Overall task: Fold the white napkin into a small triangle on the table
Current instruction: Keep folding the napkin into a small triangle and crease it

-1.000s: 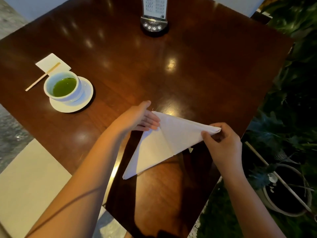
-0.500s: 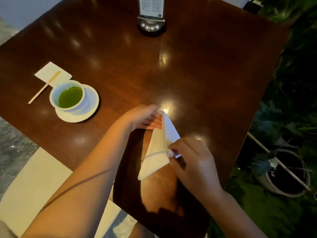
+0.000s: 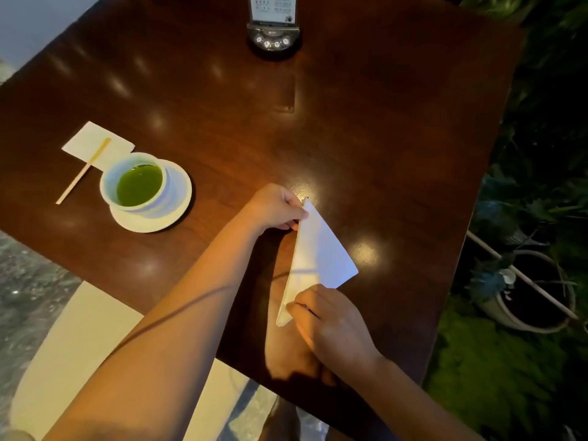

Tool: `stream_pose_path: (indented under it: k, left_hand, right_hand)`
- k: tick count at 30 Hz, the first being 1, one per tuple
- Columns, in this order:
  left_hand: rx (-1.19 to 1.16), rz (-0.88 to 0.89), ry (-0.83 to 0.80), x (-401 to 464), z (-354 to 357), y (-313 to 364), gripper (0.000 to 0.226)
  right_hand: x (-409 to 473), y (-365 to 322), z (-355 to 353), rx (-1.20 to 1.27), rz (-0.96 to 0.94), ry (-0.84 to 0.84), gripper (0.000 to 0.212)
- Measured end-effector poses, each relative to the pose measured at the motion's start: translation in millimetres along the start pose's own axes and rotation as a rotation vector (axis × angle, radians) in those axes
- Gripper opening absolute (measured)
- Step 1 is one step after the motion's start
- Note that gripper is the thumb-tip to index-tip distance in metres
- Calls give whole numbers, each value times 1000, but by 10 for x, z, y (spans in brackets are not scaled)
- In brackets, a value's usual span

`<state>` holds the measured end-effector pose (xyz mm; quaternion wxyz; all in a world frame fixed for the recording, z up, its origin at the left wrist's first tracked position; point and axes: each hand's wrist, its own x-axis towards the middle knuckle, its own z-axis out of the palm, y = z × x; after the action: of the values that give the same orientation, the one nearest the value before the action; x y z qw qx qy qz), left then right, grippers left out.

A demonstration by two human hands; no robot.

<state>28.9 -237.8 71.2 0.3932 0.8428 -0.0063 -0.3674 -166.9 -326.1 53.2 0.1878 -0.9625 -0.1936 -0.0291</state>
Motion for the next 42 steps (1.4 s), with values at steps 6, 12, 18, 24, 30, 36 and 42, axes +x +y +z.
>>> stream_pose_path:
  k: [6,12,18,24,30,36,42]
  left_hand:
    - [45,128,33,-29,26,-98,8]
    - [168,241,197,-73,164,-179,18]
    - [265,402,727,-626,514,-448,54]
    - [515,396,530,-1080,1304,-788,59]
    - [569,267,440,-972,1307,-879,59]
    - [574,280,443,-936,1279,-872,63]
    - [506,321,450,-916,1294,-909,77]
  right_hand:
    - [8,-57,173,-12,16,118,32]
    - [-39,-145,202,53,92,50,27]
    - [98,218,-142,69,273,311,35]
    - [501,557,-52,-129,158,-102,52]
    - [533,664,174,-142,184,-214,56]
    - [554,670,199,-144,202,-217,57]
    - [547,669,218,-127,214,-191,56]
